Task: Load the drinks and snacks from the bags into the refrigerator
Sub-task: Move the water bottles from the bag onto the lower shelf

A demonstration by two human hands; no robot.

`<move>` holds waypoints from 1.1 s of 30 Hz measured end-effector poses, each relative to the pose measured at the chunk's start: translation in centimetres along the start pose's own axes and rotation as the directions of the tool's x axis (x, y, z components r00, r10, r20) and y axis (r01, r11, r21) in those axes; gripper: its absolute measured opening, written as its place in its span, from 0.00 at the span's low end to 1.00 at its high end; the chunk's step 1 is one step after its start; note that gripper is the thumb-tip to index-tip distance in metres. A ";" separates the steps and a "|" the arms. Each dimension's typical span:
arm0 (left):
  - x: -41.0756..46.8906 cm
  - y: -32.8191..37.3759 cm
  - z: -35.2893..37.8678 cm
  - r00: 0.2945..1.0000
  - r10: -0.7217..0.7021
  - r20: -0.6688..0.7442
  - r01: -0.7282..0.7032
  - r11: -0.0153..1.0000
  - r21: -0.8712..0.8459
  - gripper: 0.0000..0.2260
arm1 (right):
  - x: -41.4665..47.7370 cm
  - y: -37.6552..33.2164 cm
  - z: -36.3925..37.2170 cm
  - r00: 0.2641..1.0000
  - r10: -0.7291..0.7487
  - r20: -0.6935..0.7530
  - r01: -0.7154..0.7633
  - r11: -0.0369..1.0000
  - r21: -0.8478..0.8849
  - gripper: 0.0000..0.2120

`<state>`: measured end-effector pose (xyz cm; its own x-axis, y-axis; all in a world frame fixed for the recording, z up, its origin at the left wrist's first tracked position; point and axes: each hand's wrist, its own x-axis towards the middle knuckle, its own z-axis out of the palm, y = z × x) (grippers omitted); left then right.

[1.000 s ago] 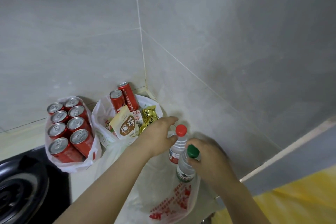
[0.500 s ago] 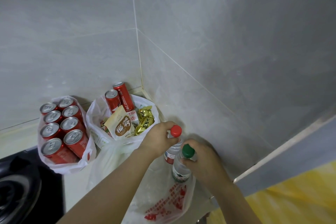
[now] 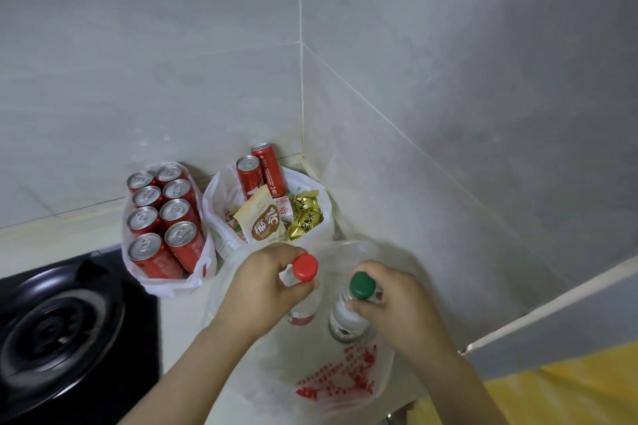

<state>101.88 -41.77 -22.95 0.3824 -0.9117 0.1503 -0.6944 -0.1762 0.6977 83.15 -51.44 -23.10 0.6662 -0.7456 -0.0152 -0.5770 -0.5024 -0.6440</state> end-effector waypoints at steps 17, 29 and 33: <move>-3.9 -2.3 0.4 0.979 -0.199 -0.047 0.194 0.977 -0.092 0.09 | 0.1 0.0 3.4 0.995 0.037 0.093 -0.045 0.995 0.084 0.15; -5.2 -4.0 2.1 0.940 -0.331 0.078 0.336 0.939 -0.068 0.24 | -0.1 0.9 5.0 0.980 0.129 0.154 -0.157 0.971 0.180 0.21; -5.5 -4.4 1.0 0.944 -0.331 0.008 0.331 0.942 -0.062 0.24 | -0.5 0.8 4.7 0.986 0.146 0.086 -0.161 0.964 0.210 0.20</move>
<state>102.22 -36.32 -27.48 0.5858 -0.8049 -0.0948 -0.4895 -0.4446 0.7502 84.57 -49.43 -27.16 0.6133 -0.7702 -0.1750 -0.5646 -0.2726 -0.7791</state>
